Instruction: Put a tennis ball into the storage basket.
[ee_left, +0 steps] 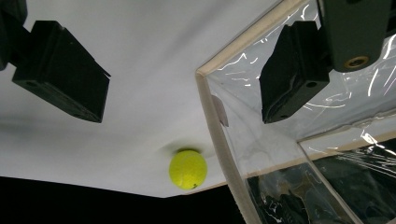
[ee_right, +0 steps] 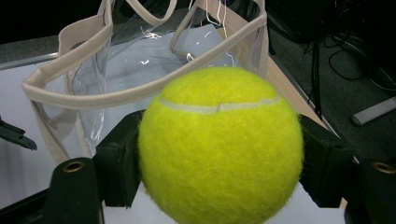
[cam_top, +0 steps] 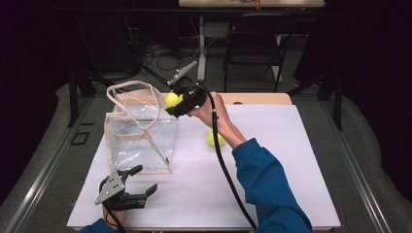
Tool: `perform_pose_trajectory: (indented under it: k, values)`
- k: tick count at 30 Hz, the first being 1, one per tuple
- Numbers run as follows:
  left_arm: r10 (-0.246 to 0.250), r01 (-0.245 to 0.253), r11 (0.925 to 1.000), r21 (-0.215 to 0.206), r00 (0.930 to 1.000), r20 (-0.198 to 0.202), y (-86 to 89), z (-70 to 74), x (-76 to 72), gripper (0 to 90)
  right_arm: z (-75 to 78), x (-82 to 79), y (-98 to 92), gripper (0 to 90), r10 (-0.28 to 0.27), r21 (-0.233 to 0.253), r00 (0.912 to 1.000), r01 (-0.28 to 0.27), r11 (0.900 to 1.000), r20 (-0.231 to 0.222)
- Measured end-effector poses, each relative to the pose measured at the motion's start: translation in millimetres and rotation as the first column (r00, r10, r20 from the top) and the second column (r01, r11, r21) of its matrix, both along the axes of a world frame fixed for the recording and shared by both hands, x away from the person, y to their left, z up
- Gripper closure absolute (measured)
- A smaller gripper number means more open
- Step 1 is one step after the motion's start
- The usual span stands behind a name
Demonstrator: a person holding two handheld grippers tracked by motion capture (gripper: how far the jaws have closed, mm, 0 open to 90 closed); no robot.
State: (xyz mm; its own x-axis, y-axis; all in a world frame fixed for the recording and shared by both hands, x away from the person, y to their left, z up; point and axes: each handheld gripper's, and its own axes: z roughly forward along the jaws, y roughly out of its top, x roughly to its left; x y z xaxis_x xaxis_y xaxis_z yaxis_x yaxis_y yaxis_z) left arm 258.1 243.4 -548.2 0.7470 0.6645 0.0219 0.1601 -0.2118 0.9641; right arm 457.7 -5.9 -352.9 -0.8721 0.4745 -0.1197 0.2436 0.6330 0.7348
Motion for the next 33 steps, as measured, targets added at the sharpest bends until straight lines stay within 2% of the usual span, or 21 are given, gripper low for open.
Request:
perform_pose_trajectory:
  k: [22,33]
  values:
    - [-0.005,0.005,1.0,-0.006,1.0,0.004,0.0,0.7,-0.3,15.8,10.7,2.8,7.3,26.7,0.002,-0.017,0.9997,-0.002,1.0,0.026]
    - [-0.004,0.004,1.0,-0.006,1.0,0.004,0.7,1.3,-0.6,15.8,13.5,3.4,10.9,26.7,0.004,-0.002,0.9996,-0.004,1.0,0.029]
